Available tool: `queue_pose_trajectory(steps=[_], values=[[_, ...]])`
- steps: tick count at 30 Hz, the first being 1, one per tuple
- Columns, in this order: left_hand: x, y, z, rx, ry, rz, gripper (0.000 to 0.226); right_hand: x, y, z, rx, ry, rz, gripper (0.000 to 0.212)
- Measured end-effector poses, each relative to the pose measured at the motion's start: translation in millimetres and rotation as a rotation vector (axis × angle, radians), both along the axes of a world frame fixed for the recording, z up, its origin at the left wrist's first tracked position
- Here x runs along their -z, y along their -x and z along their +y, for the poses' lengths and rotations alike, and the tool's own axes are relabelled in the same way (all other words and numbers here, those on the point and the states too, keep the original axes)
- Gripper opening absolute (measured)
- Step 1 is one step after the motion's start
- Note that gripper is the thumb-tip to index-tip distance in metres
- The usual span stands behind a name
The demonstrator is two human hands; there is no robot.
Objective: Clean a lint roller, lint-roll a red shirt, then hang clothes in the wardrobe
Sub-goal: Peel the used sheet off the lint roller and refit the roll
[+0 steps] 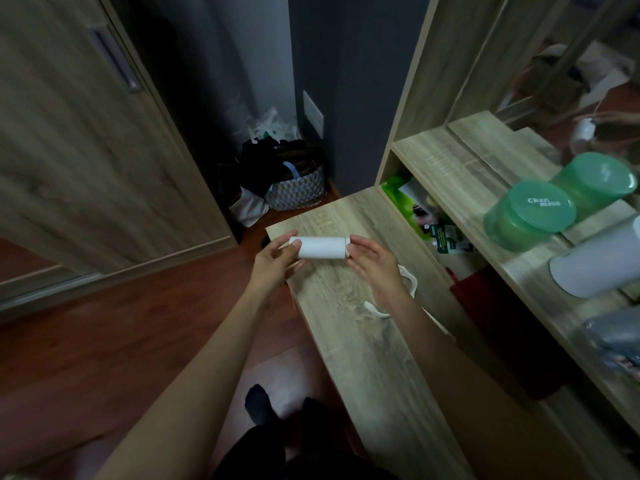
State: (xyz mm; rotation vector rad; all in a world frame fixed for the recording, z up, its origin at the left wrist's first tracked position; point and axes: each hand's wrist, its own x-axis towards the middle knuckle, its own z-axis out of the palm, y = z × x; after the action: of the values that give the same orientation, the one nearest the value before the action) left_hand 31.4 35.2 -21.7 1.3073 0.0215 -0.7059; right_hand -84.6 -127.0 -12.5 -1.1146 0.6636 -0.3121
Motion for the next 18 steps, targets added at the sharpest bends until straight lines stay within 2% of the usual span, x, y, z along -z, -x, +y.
queue_pose_trajectory(steps=[9,12,15,18], values=[[-4.2,2.5,-0.4,-0.002,0.005,0.018,0.028,-3.8,0.9,0.7,-0.004,0.019,0.012,0.018],[-3.9,3.3,-1.7,0.003,0.006,0.029,0.025,-7.1,2.4,2.3,-0.016,0.048,-0.001,0.024],[-4.6,5.7,-0.3,0.128,-0.098,-0.037,0.024,-8.4,3.7,1.6,-0.043,0.073,0.011,0.036],[-11.2,9.0,-2.6,0.350,-0.227,-0.201,0.034,-11.9,0.9,-4.1,-0.034,0.084,-0.003,0.032]])
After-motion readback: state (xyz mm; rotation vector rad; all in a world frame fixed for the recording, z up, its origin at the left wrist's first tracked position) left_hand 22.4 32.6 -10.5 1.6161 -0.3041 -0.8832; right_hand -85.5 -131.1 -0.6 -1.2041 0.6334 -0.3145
